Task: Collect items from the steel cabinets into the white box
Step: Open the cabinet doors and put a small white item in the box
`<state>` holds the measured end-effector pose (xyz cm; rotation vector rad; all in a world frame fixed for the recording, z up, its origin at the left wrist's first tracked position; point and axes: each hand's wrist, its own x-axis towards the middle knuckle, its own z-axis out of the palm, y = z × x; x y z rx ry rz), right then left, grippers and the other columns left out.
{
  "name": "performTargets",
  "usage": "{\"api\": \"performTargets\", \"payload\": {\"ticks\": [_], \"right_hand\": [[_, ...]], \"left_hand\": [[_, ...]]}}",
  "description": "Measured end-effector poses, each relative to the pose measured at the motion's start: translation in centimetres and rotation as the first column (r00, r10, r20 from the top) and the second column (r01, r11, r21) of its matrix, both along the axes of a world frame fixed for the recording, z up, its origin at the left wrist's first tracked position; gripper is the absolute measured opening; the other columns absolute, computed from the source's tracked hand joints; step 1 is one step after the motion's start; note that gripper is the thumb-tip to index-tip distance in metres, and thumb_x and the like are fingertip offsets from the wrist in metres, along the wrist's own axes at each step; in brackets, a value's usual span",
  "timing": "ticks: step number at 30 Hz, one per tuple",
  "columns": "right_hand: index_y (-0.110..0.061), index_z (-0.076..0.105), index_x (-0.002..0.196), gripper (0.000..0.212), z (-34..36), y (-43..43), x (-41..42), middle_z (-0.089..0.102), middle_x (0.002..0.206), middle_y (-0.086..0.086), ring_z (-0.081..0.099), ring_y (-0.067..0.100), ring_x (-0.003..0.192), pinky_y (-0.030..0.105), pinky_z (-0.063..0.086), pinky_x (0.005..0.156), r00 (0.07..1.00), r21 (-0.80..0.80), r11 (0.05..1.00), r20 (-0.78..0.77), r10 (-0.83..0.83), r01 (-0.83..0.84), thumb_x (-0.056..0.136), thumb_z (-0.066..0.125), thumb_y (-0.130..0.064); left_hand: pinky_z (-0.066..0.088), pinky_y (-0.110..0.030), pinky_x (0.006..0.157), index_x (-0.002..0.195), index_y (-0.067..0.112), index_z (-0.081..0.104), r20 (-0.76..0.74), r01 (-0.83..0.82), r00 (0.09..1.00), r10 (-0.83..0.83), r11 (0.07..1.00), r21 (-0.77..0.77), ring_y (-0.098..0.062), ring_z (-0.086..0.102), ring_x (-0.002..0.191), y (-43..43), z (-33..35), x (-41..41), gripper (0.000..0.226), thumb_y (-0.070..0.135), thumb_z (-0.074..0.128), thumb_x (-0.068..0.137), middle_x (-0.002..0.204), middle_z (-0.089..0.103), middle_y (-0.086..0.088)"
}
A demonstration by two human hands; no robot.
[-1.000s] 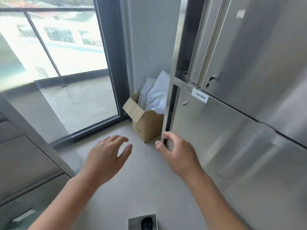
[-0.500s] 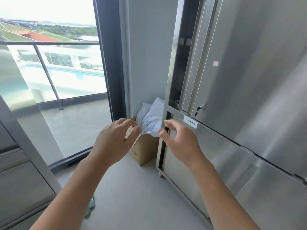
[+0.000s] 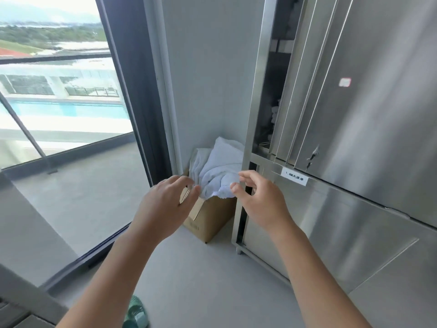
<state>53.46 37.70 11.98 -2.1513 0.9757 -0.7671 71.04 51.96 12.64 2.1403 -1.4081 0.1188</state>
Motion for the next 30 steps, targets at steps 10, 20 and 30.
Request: {"api": "performTargets", "payload": {"ticks": [10, 20, 30], "right_hand": [[-0.03, 0.06, 0.131, 0.041, -1.1, -3.3, 8.9, 0.065, 0.134, -0.013, 0.058, 0.01, 0.128, 0.033, 0.05, 0.103, 0.999, 0.026, 1.0, -0.052, 0.001, 0.0, 0.094, 0.06, -0.049], [-0.025, 0.062, 0.131, 0.045, -5.5, -13.8, 17.3, 0.066, 0.131, -0.012, 0.059, 0.009, 0.124, 0.034, 0.049, 0.104, 0.988, 0.104, 0.987, -0.082, 0.128, -0.119, 0.094, 0.06, -0.05], [-0.024, 0.061, 0.134, 0.046, -4.4, -26.1, 22.1, 0.065, 0.134, -0.012, 0.057, 0.006, 0.127, 0.029, 0.047, 0.104, 0.984, 0.097, 0.982, -0.055, 0.169, -0.163, 0.095, 0.059, -0.049]], "left_hand": [[0.051, -0.035, 0.074, 0.104, 0.034, 0.061, -0.052, 0.012, 0.999, -0.011, 1.0, 0.024, -0.01, 0.059, 0.085, -3.3, -2.8, 8.8, 0.048, 0.063, 0.025, 0.091, 0.096, 0.062, 0.017], [0.048, -0.031, 0.077, 0.111, 0.032, 0.061, -0.066, -0.1, 0.992, 0.106, 0.991, 0.084, -0.012, 0.06, 0.097, -12.3, -5.2, 14.7, 0.043, 0.059, 0.032, 0.095, 0.108, 0.065, 0.016], [0.045, -0.026, 0.074, 0.109, 0.026, 0.063, 0.007, -0.112, 0.994, 0.112, 0.985, 0.131, -0.011, 0.063, 0.094, -24.8, -4.1, 18.4, 0.037, 0.052, 0.039, 0.098, 0.105, 0.068, 0.011]]}}
